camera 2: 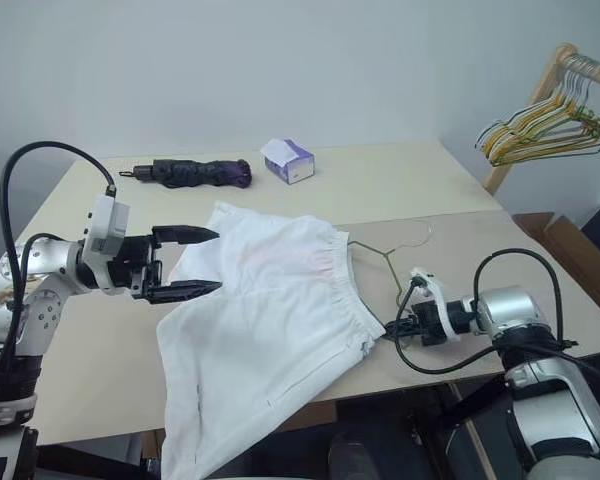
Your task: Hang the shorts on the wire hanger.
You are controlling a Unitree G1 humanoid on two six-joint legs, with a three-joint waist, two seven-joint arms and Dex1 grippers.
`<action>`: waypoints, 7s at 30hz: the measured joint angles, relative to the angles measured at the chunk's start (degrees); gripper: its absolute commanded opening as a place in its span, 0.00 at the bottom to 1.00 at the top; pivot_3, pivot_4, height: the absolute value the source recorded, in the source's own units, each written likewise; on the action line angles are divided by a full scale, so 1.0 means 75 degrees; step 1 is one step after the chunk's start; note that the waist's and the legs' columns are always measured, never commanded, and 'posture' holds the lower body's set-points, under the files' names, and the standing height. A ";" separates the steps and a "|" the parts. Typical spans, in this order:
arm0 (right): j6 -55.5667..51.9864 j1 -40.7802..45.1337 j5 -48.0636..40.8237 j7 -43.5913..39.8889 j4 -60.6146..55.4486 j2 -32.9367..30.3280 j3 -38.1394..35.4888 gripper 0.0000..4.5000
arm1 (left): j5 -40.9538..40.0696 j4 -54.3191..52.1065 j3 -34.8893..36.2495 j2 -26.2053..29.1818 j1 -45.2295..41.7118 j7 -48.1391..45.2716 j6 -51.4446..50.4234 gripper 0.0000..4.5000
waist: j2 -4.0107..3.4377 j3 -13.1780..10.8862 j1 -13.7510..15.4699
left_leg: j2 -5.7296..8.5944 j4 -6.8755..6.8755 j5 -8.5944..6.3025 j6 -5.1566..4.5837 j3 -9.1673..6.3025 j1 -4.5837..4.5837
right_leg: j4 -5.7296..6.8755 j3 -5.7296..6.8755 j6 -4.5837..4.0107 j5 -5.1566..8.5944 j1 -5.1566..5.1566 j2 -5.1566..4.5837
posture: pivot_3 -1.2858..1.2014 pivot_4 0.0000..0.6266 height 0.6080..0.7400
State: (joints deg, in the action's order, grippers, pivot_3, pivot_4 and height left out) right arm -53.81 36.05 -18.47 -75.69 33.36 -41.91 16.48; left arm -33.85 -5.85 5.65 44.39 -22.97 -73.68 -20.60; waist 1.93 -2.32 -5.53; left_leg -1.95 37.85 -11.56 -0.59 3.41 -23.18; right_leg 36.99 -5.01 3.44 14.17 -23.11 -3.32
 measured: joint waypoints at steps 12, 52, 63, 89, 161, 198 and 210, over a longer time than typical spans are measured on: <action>0.1197 0.0759 0.0858 -0.0247 0.1081 0.0289 0.0296 0.00 | 0.0011 0.0047 -0.0045 -0.0119 -0.0079 -0.0013 0.0042 0.99 | 0.0006 0.0004 -0.0003 | 0.0001 0.0000 0.0000 0.0000 0.0000 0.0000 | -0.0001 0.0000 0.0001 -0.0001 0.0002 -0.0002 | 0.52 0.00 1.00; 0.0686 0.1608 0.1922 0.0325 -0.6394 -0.0880 0.1287 0.00 | 0.3352 0.5431 -0.2126 -0.0346 -0.3630 -0.2352 0.5105 0.99 | -0.0008 -0.0004 -0.0010 | 0.0001 0.0007 0.0004 0.0001 0.0007 -0.0149 | 0.0019 0.0009 -0.0060 -0.0033 -0.0154 -0.0003 | 0.48 0.00 1.00; 0.0440 0.1620 0.1527 0.0118 -0.6640 -0.0981 0.1287 0.00 | 0.3542 0.6605 -0.2353 -0.0760 -0.4088 -0.2474 0.5549 0.52 | -0.0007 -0.0004 -0.0061 | -0.0002 0.0013 0.0003 0.0001 0.0002 -0.0151 | 0.0025 0.0012 -0.0060 -0.0033 -0.0156 -0.0002 | 0.47 0.00 1.00; 0.1294 -0.0287 0.0972 0.1597 -0.5633 -0.1719 -0.1617 0.99 | 0.2555 0.5303 -0.2020 -0.0400 -0.3290 -0.2458 0.3940 0.00 | -0.0006 -0.0003 -0.0171 | 0.0000 0.0013 0.0004 0.0001 -0.0006 -0.0143 | 0.0025 0.0015 -0.0059 -0.0033 -0.0141 -0.0004 | 0.48 0.00 1.00; -0.0177 -0.1242 -0.1604 0.4308 -0.5349 0.0619 -0.2404 0.00 | 0.3093 0.5820 -0.1858 -0.0009 -0.2641 -0.2273 0.4251 0.00 | -0.0002 0.0001 -0.0213 | 0.0001 0.0020 0.0005 -0.0001 -0.0015 -0.0139 | 0.0023 0.0007 -0.0051 -0.0043 -0.0129 0.0003 | 0.48 0.00 1.00; 0.0006 -0.0898 -0.1200 0.3935 -0.7193 -0.0287 -0.1168 0.98 | 0.4609 0.7187 -0.2086 -0.0844 -0.3532 -0.0616 0.4723 0.00 | -0.0001 0.0001 -0.0210 | 0.0005 0.0021 0.0005 -0.0001 -0.0015 -0.0149 | 0.0021 0.0009 -0.0050 -0.0043 -0.0135 0.0000 | 0.48 0.00 1.00; 0.2555 0.1670 0.0396 0.1407 -0.3952 -0.1025 -0.0076 0.98 | 0.4425 0.6863 -0.2075 -0.1048 -0.3856 -0.1251 0.4904 0.00 | -0.0002 0.0002 -0.0318 | 0.0000 0.0023 0.0004 -0.0001 -0.0008 -0.0148 | 0.0022 0.0008 -0.0053 -0.0044 -0.0142 0.0002 | 0.48 0.00 1.00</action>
State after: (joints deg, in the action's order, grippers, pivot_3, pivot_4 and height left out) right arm -34.65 48.57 -15.50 -65.14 3.72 -49.60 15.91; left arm -0.66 45.63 -9.91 36.53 -51.89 -83.06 16.18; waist 1.91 -2.30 -7.91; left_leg -1.95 38.02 -11.53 -0.60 3.35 -24.29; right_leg 37.16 -4.95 3.04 13.84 -24.17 -3.30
